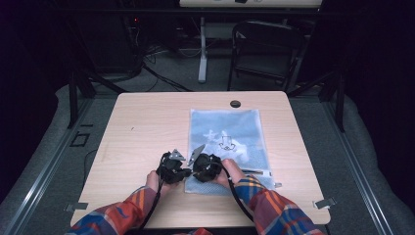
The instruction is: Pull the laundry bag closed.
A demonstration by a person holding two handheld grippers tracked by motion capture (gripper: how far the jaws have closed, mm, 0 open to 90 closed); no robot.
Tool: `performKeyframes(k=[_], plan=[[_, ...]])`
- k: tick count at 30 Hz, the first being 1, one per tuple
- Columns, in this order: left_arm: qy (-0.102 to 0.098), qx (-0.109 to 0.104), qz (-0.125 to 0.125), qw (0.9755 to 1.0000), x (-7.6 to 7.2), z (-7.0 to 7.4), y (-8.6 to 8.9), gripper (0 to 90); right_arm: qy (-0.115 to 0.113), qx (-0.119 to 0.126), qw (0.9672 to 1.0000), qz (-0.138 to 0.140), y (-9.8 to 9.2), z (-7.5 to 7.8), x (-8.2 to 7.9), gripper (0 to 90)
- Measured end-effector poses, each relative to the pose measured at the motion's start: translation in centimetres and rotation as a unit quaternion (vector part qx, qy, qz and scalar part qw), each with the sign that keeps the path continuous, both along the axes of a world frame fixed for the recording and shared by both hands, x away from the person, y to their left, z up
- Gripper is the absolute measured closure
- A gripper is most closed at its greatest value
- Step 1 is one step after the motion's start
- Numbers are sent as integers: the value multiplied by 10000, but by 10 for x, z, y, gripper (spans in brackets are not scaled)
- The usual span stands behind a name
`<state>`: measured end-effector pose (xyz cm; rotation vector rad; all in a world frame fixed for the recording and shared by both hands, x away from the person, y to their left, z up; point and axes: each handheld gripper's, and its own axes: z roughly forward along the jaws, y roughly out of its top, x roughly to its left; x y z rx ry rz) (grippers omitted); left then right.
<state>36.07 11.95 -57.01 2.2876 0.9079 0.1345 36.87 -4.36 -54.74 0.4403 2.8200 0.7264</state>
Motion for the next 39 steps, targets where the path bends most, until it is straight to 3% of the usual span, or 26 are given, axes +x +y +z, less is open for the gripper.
performKeyframes(k=[2, 3, 5, 12, 15, 19, 24, 26, 27, 30, 33, 39], plan=[[-37, 23, 33, 10000, 0, 0, 0, 900, -32, -36, 10000, 16, 3, -2, -1, 700], [-46, 46, 52, 10000, -1, 0, -1, 900, -147, -135, 9998, -17, 7, -4, -1, 763], [-37, 23, 31, 10000, 0, 0, 0, 900, -167, -146, 9997, -56, 6, -4, 0, 782], [-4, 11, -26, 10000, 0, 0, 0, 900, -55, -152, 9997, -187, -12, 4, 3, 870], [-5, 24, -36, 10000, 0, 0, 0, 900, -31, -108, 9995, -280, -19, 6, 6, 863], [2, 21, -34, 10000, 0, 0, 0, 900, -18, 23, 9996, -291, -23, 9, 8, 774], [2, 32, -49, 10000, 1, 0, 0, 900, 37, -24, 10000, -38, 1, 3, 4, 737], [-30, 59, -14, 10000, 0, 0, 0, 900, 54, -86, 9999, -16, 5, 1, 4, 736], [-31, 56, -14, 10000, 0, 0, 0, 900, 84, -103, 9999, -102, 8, -4, 4, 786], [-31, 53, -22, 10000, 0, 0, 0, 900, 60, -30, 9998, -165, 6, -5, 6, 808], [9, -17, -20, 10000, 0, 0, 0, 900, 55, -144, 9998, -122, 2, -1, 8, 812], [8, 13, -50, 10000, 1, 0, 1, 900, 49, -51, 9998, -177, -7, 7, 7, 809]])
